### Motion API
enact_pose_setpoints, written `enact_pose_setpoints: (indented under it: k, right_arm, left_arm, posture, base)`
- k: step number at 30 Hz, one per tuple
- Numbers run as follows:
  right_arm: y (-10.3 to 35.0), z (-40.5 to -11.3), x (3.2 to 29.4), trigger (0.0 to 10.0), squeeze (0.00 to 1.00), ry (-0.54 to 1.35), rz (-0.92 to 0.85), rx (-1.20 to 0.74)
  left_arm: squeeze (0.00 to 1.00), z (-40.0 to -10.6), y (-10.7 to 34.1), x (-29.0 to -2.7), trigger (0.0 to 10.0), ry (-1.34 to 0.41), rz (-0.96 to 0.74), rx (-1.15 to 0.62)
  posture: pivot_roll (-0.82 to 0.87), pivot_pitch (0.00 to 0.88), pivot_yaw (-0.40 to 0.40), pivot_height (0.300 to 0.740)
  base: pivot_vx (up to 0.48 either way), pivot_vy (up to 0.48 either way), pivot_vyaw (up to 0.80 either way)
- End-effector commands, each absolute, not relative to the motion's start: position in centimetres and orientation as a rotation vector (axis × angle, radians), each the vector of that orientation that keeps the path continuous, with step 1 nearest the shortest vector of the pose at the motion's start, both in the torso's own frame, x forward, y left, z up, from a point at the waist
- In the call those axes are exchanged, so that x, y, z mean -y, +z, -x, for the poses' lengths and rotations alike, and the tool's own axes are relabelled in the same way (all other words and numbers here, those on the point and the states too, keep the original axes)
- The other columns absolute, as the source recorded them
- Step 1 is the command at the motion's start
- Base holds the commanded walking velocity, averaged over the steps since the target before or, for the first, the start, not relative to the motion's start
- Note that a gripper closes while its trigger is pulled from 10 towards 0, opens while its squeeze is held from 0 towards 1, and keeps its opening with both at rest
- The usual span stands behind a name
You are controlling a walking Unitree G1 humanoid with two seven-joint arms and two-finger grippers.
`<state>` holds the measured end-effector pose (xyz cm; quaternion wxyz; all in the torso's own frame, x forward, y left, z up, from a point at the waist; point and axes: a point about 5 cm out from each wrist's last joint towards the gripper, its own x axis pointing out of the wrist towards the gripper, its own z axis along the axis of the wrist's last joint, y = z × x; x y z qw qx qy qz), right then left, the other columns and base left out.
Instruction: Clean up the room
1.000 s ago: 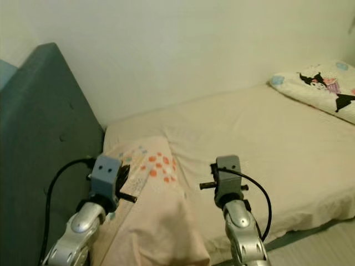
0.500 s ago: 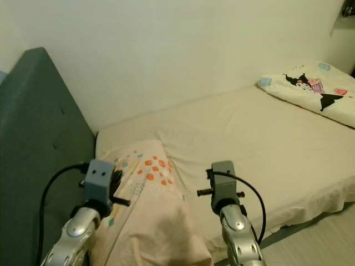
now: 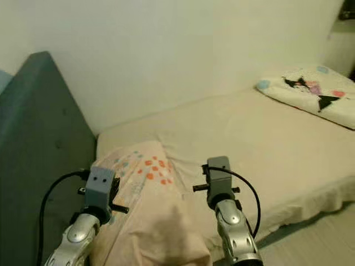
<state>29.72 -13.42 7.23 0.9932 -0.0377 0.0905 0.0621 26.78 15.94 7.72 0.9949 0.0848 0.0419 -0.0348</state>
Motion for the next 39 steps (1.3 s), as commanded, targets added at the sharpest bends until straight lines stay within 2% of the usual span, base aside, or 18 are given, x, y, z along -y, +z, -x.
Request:
enact_pose_setpoints:
  k: [1, 8, 20, 39]
  right_arm:
    - [6.8, -29.6, 13.5, 10.0, 0.00, 0.114, 0.072, -0.198]
    - [6.7, -29.4, 14.0, 10.0, 0.00, 0.084, 0.073, -0.197]
    - [7.0, -28.2, 15.9, 10.0, 0.00, 0.062, 0.151, -0.125]
    - [7.0, -28.1, 15.3, 10.0, 0.00, 0.058, 0.116, -0.133]
  left_arm:
    - [0.00, -26.8, 7.4, -15.9, 10.0, -0.065, -0.167, -0.097]
    - [0.00, -26.5, 7.7, -15.7, 10.0, -0.076, -0.109, -0.071]
    - [0.00, -25.6, 8.7, -17.1, 10.0, -0.091, -0.080, -0.018]
    - [0.00, -25.9, 9.1, -17.9, 10.0, -0.068, -0.068, -0.027]
  posture:
    - [-0.06, 0.061, 0.030, 0.740]
    - [-0.06, 0.065, 0.036, 0.740]
    - [-0.05, 0.070, 0.035, 0.740]
    - [-0.05, 0.075, 0.043, 0.740]
  base:
    - [0.000, 0.000, -0.80]
    - [0.000, 0.000, -0.80]
    - [0.000, 0.000, -0.80]
    - [0.000, 0.000, -0.80]
